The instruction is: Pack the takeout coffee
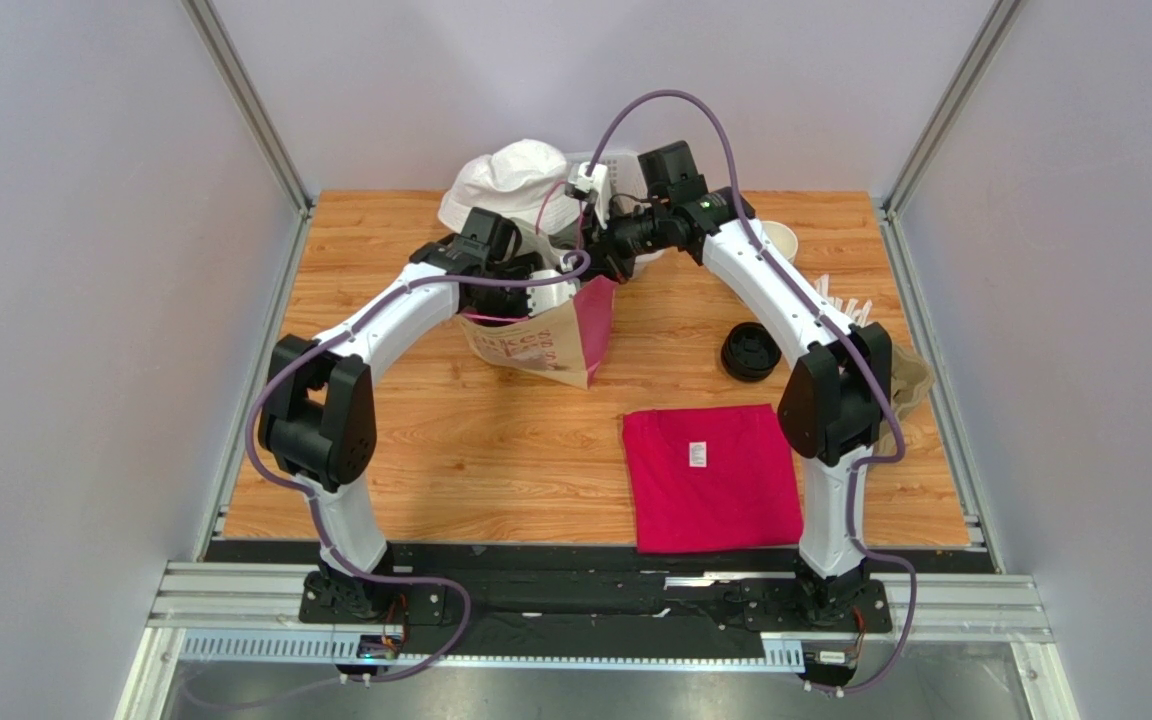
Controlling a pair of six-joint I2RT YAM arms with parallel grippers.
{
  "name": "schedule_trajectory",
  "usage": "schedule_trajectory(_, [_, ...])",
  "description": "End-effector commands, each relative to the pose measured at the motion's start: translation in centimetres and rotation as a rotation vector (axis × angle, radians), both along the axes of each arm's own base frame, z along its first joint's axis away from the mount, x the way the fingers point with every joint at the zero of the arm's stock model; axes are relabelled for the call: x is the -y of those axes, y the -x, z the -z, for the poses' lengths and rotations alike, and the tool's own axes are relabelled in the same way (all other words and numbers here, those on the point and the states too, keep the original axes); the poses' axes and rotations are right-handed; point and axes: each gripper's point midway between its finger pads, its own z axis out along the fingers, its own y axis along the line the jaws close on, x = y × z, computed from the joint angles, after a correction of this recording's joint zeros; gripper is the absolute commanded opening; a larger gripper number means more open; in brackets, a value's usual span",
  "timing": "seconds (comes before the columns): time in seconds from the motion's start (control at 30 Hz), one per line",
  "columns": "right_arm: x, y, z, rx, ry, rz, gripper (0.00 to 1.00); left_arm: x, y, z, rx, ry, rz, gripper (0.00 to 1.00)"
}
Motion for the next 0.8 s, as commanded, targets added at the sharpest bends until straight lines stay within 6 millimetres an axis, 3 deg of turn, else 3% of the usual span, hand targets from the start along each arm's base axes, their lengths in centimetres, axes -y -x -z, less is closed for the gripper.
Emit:
schedule_trajectory(0.0, [0.1,1.6,1.8,-0.102,0.040,-0.025,0.00,-4.9,3.8,5.8,-0.222,-0.182,-0.085,0.35])
schedule_trajectory(0.07, [0.1,1.7,1.7,-0.101,0.039,-0.028,0.00,-4.2,3.2,4.3,-0.196,-0.136,-0.099,0.45])
schedule_trajectory(0.13, [0.1,1.8,1.8,-0.108,0.039,-0.029,0.00,-3.6,2.7,2.9,-0.167,-0.101,-0.108,0.64])
schedule_trajectory(0.17, [0.1,1.7,1.7,-0.106,0.037,-0.031,0.00,-3.3,2.6,2.4,-0.163,-0.078,-0.112,0.66])
schedule_trajectory(0.2, [0.0,1.7,1.7,-0.107,0.037,-0.032,0.00,-3.1,2.4,2.0,-0.156,-0.067,-0.114,0.80])
schedule_trajectory(0.27, [-0.1,1.7,1.6,-0.107,0.036,-0.032,0.00,-2.6,2.1,0.8,-0.137,-0.034,-0.119,0.84])
schedule_trajectory(0.33, [-0.2,1.5,1.4,-0.102,0.032,-0.032,0.00,-2.3,2.0,-0.3,-0.117,-0.013,-0.113,0.99])
schedule_trajectory(0.77, [-0.2,1.3,0.9,-0.089,0.036,-0.023,0.00,-0.6,2.3,-5.8,-0.009,0.085,-0.102,0.99])
